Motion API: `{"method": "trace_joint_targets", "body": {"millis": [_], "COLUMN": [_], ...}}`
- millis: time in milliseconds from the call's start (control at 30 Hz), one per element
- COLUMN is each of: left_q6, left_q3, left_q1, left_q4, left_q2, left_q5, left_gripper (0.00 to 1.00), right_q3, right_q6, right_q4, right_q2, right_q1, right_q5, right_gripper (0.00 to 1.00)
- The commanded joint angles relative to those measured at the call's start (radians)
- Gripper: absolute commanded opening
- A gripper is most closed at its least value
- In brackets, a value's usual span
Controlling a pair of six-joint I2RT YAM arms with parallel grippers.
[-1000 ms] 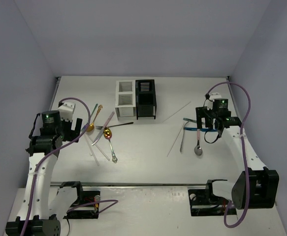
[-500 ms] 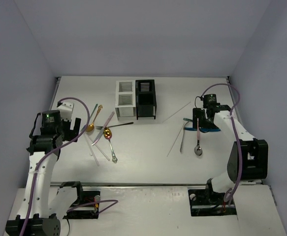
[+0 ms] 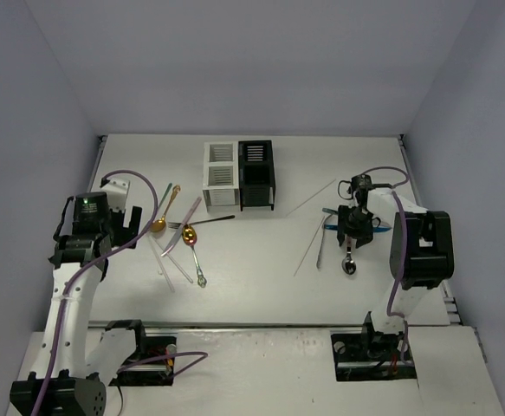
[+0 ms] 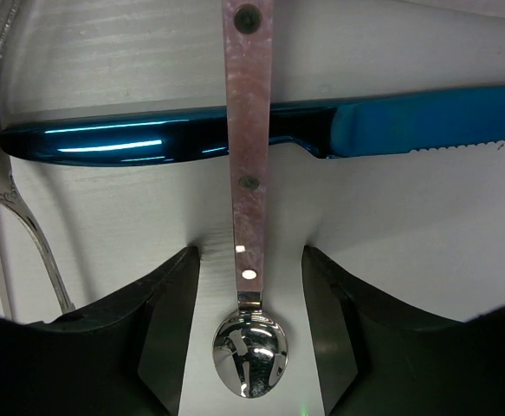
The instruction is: Sort the eating utensils into containers
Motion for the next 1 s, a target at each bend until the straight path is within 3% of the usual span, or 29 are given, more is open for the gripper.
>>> {"method": "trace_joint_targets", "body": {"millis": [0, 100, 367, 633, 700, 833, 967], "left_q6": [-0.018, -0.017, -0.015, 0.037, 0.079, 0.177, 0.352], "left_q3": [0.013, 0.009, 0.002, 0.023, 0.044, 0.11, 0.146], "left_q1": [0.002, 0.002, 0.002, 0.002, 0.002, 0.002, -0.033], "left_q4": [0.055, 0.066, 0.079, 0.07, 0.073, 0.075, 0.114], "left_q2": [0.021, 0.027, 0.04, -0.004, -0.028, -0.041, -0.067], "left_q5": [-0.021, -0.021, -0.015, 0.011, 0.034, 0.22, 0.592], "left_gripper": [0.95, 0.95, 0.95, 0.95, 0.95, 0.95, 0.95], "right_q3": [0.037, 0.043, 0.029, 0.091, 0.158, 0.261, 0.283], "right_q6": [0.012, 0.006, -0.013, -0.089, -0.147, -0.235, -0.205], "right_q4": [-0.019, -0.017, -0.023, -0.103, -0.122, -0.153, -0.161], "right_q2": [0.029, 0.054, -0.011, -0.19, -0.298, -0.384, -0.358], "right_q1": [0.003, 0.005, 0.004, 0.005, 0.005, 0.017, 0.113], "right_q5": [-0.01, -0.02, -0.074, -0.178, -0.243, -0.507, -0.675], "right_gripper": [0.44, 0.35, 0.0, 0.0, 0.0, 0.0, 0.0]}}
